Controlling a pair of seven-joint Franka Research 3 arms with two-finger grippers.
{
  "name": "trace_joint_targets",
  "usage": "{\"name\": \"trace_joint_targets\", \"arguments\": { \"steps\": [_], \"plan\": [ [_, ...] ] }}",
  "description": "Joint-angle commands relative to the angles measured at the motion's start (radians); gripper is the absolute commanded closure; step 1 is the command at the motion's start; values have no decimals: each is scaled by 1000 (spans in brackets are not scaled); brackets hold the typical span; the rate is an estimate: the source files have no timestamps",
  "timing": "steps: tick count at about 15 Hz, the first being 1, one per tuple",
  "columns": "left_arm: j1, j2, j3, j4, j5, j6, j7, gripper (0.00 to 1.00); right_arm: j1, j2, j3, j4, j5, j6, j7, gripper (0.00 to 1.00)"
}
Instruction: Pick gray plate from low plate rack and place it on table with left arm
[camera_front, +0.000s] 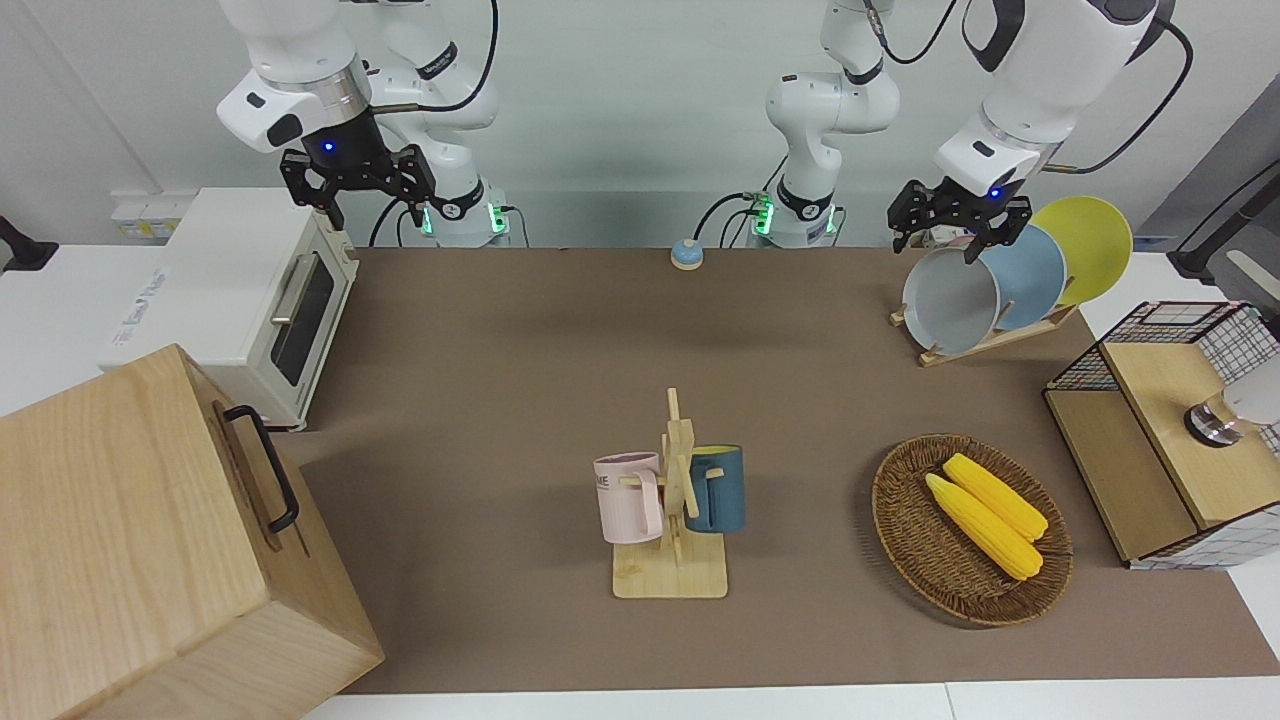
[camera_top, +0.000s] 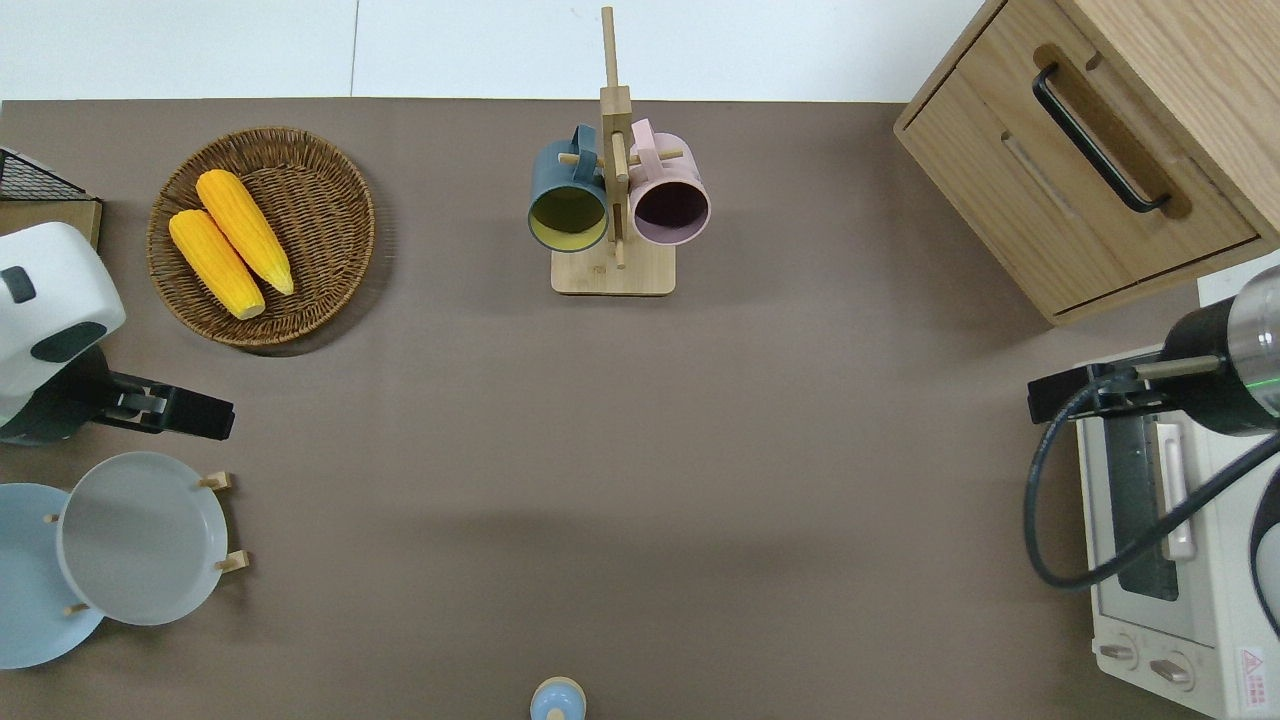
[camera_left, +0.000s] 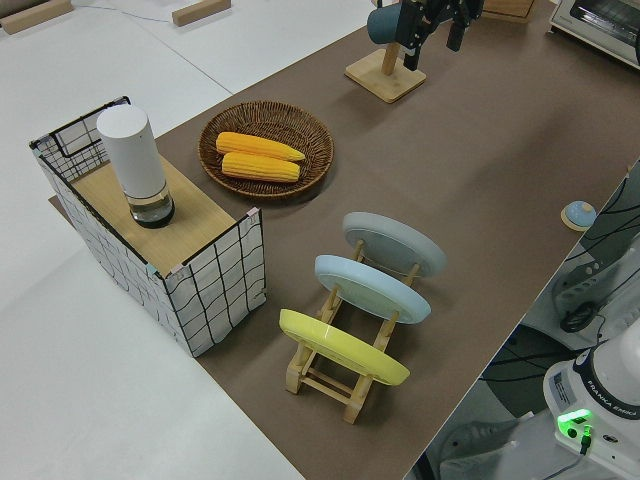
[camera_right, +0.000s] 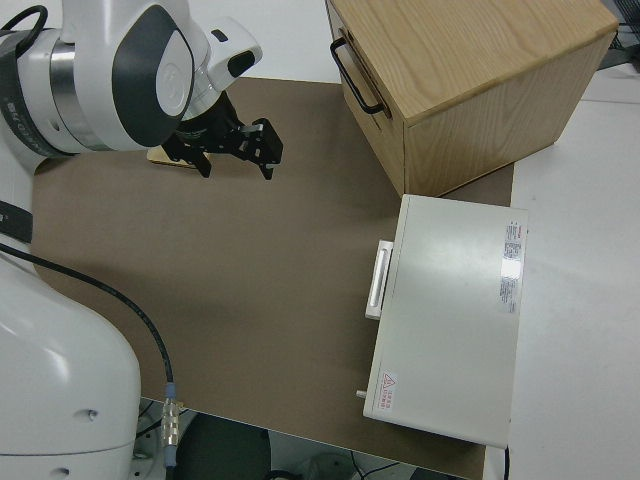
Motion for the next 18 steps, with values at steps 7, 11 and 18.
{"name": "trace_joint_targets", "arguments": {
  "steps": [7,11,18],
  "plan": [
    [4,5,1,14,18,-13,4,2,-7,-2,5,6,7,-14,0,13],
    [29,5,20,14,18,-13,20,0,-7,-2,7,6,7,-14,0,13],
    [128,7,32,8,32,-10,73,2,-7,-2,7,6,7,-14,-1,11]
  ]
}}
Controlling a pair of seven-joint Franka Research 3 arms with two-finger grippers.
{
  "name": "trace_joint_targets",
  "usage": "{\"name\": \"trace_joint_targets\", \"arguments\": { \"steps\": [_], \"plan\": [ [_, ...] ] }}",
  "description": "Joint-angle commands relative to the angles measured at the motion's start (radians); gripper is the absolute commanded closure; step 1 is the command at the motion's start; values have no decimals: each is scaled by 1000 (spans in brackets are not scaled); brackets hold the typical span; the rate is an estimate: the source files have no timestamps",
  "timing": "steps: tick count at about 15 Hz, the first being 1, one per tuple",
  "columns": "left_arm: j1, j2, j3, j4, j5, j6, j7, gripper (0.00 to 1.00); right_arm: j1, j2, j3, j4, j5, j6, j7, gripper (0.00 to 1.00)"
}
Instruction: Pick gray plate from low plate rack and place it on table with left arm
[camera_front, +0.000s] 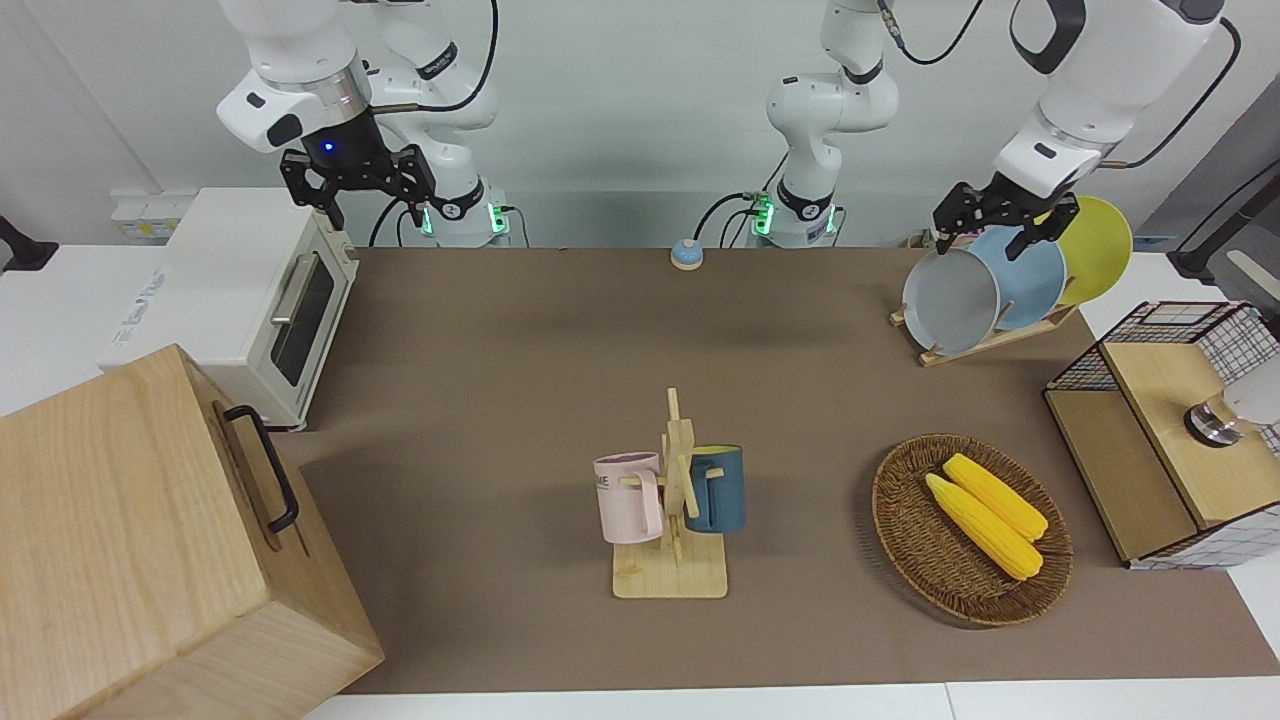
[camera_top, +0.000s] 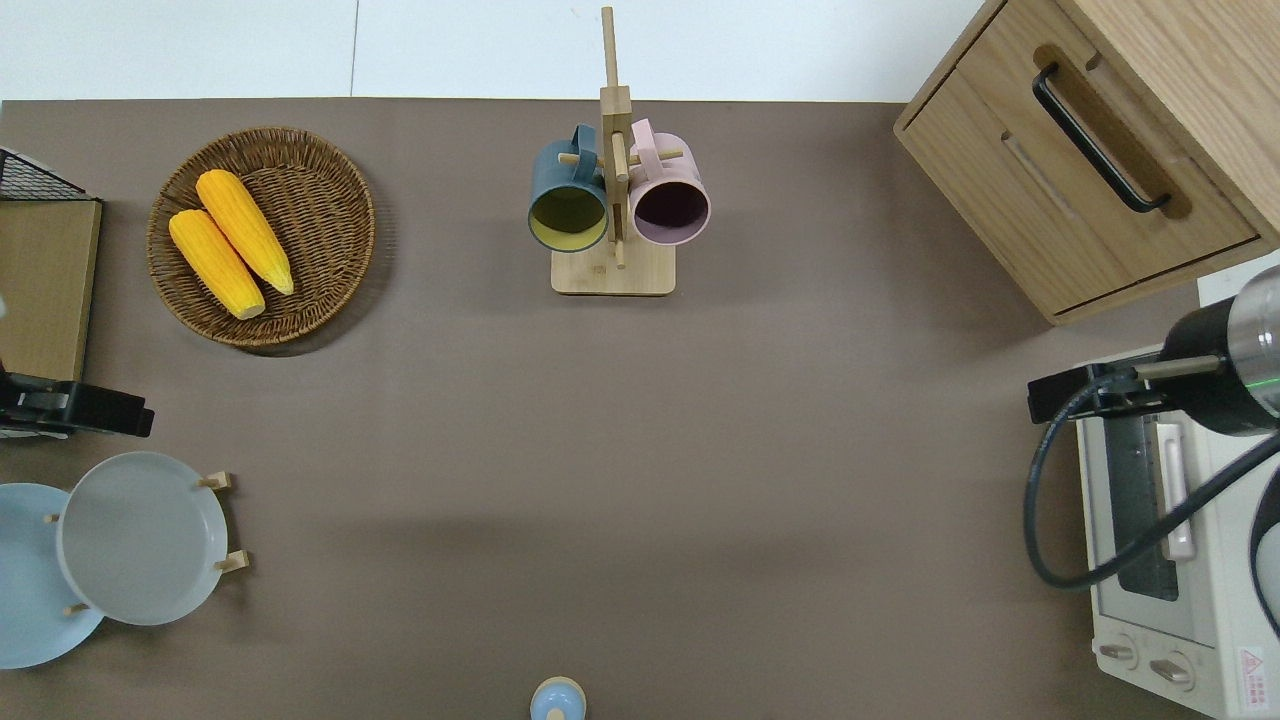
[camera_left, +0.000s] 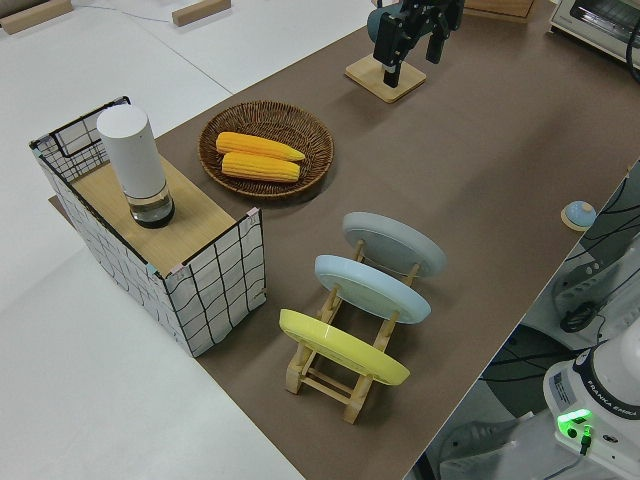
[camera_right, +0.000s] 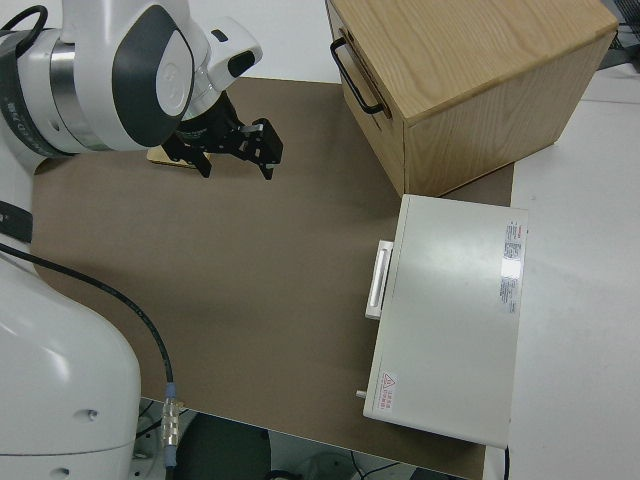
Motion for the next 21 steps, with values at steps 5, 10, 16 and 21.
{"name": "trace_joint_targets", "arguments": {
  "steps": [5,10,16,21],
  "plan": [
    [79,6,17,-9,83,-9,54,2,-7,-2,7,6,7,-14,-1,13],
    [113,5,17,-33,84,-1,56,7,-7,-2,7,6,7,-14,0,11],
    [113,-30,17,-139,112,51,54,7,-7,-2,7,6,7,-14,0,11],
    [135,-89,18,-266,125,141,56,7,-7,-2,7,6,7,-14,0,11]
  ]
}}
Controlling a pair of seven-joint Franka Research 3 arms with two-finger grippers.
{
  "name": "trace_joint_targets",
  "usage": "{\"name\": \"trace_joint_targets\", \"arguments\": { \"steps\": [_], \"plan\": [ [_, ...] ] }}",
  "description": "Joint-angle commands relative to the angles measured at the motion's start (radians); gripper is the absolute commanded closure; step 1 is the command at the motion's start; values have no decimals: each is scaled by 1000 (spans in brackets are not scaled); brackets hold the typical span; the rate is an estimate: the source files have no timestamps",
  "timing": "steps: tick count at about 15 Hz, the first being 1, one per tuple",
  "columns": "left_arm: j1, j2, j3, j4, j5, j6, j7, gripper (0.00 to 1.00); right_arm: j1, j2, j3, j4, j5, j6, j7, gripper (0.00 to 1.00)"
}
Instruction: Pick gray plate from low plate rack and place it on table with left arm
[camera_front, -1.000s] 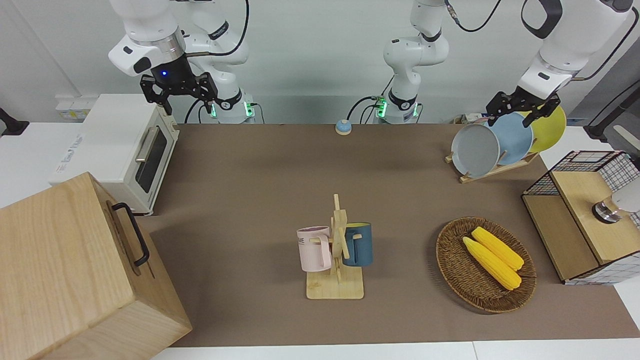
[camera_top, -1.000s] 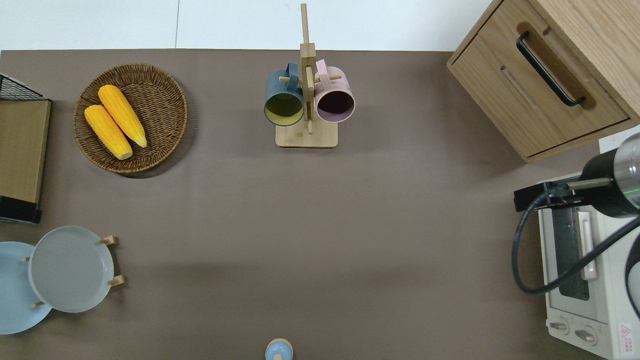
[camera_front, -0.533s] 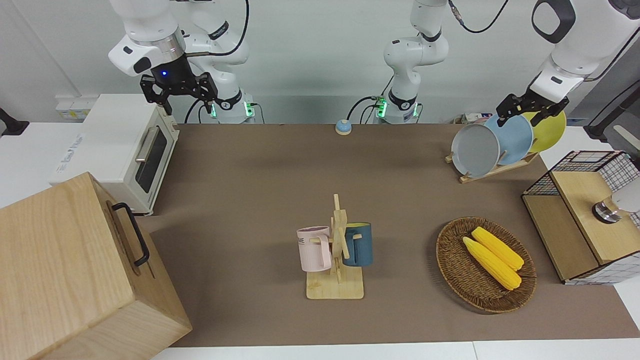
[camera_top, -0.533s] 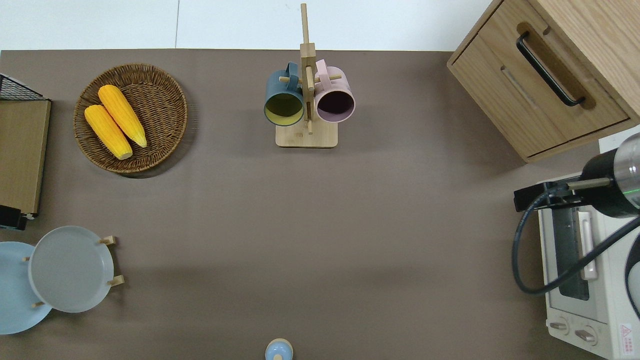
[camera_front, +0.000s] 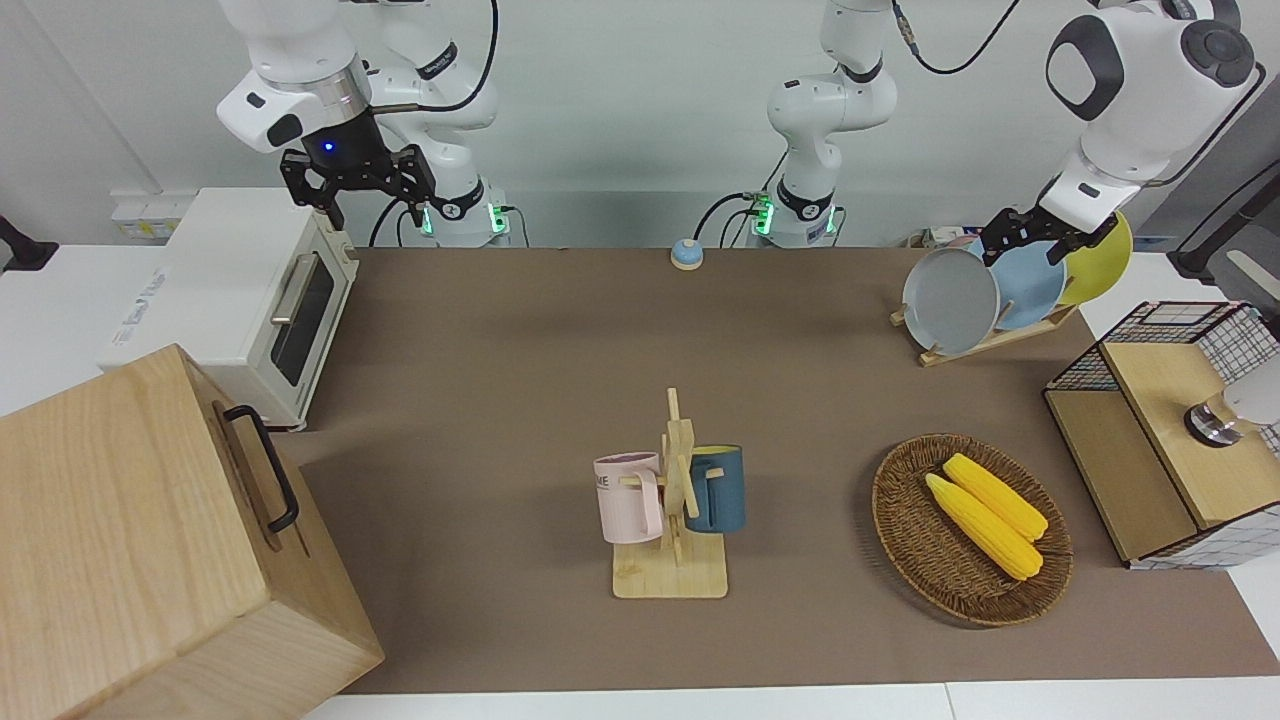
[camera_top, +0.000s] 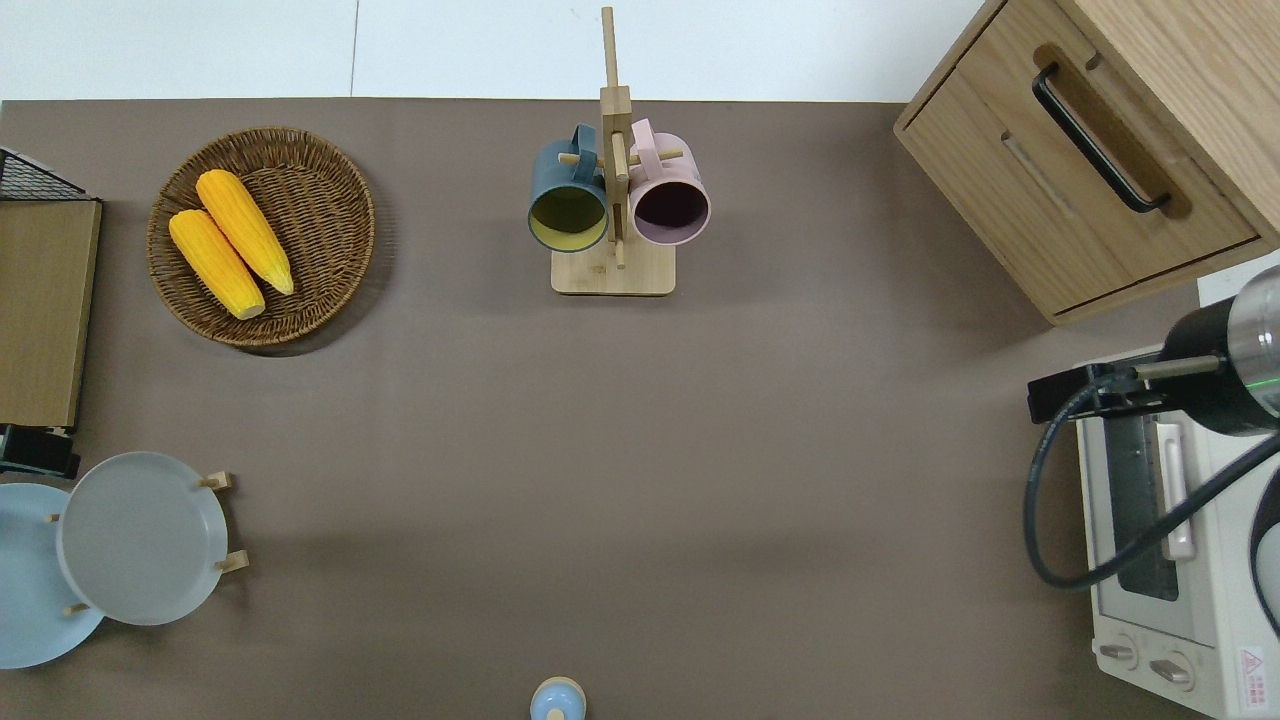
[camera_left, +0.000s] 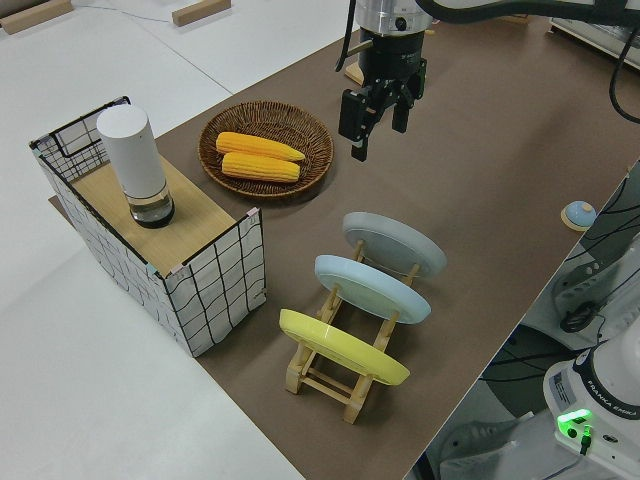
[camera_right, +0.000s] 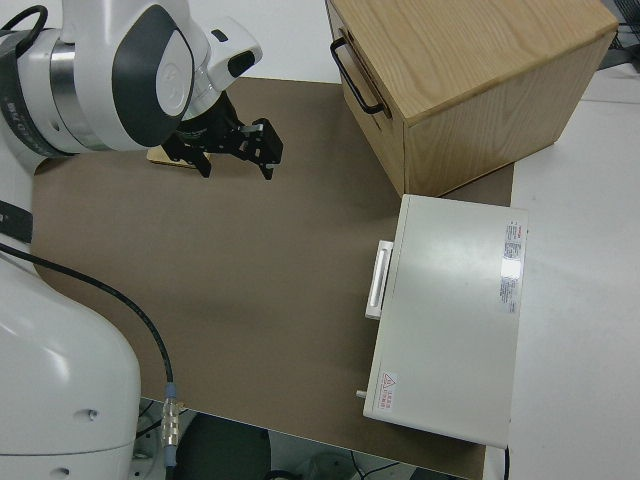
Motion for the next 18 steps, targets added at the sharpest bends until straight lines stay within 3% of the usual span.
{"name": "trace_joint_targets", "arguments": {
  "steps": [1,8,18],
  "plan": [
    [25,-89,-6,-145,19,93,11,5,-7,-2,7,6,7,-14,0,13],
    [86,-111,-6,-277,19,208,88,5,-7,-2,5,6,7,-14,0,11],
    [101,-132,-6,-412,19,333,103,5,-7,-2,5,6,7,-14,-1,13]
  ]
}}
